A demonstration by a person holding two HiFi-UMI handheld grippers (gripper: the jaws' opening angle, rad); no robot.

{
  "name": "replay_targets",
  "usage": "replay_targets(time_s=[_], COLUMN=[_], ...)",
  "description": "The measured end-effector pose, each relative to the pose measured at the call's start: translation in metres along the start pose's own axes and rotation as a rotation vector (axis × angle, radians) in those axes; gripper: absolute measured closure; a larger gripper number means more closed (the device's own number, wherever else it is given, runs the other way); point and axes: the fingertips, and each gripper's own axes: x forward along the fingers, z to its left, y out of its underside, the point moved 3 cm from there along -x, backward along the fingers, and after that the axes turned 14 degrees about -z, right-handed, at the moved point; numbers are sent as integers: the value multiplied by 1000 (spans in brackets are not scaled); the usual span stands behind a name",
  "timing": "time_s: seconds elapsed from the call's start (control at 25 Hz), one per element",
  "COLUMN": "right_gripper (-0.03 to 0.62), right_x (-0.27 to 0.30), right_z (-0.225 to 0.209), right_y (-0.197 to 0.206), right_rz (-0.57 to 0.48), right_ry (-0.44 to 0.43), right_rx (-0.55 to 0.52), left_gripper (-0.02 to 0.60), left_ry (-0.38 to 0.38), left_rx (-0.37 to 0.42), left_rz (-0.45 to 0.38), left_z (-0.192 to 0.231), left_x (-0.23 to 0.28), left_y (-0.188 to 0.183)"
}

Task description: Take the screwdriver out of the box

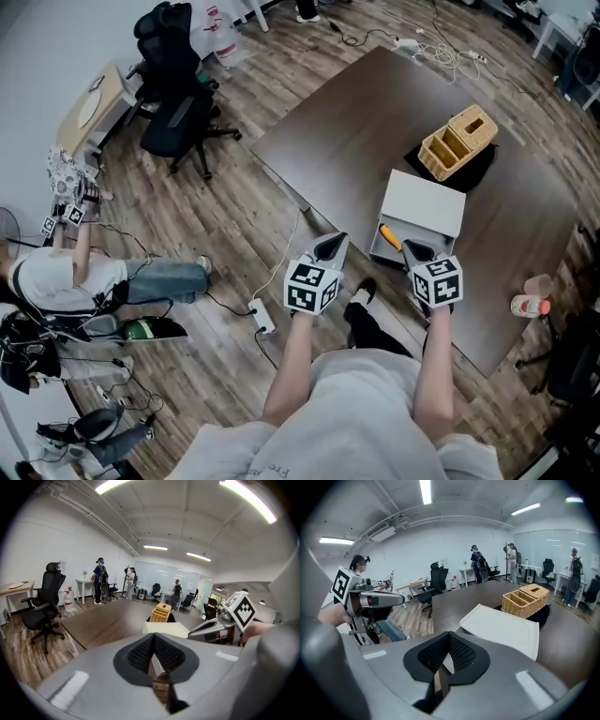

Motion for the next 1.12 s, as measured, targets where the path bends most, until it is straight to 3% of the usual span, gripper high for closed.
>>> replay_targets(time_s=[0.32,0.52,0.84,1.12], right_gripper=[592,592,592,592], right_x=[29,42,71,90], right_z=[-9,-22,-24,-18], right_y=[-2,13,33,51], right_rz=[60,113,199,265], right_ry=[-34,-39,-80,-133], right_rx=[-69,-50,-65,-89], left_gripper=[528,528,528,528], left_ry=[45,95,212,260], left_rx=[-1,27,53,76], left_rz=[47,89,188,207], left_z=[24,24,10,6], left_x=[60,84,99,111], left_y=[-3,-1,29,38])
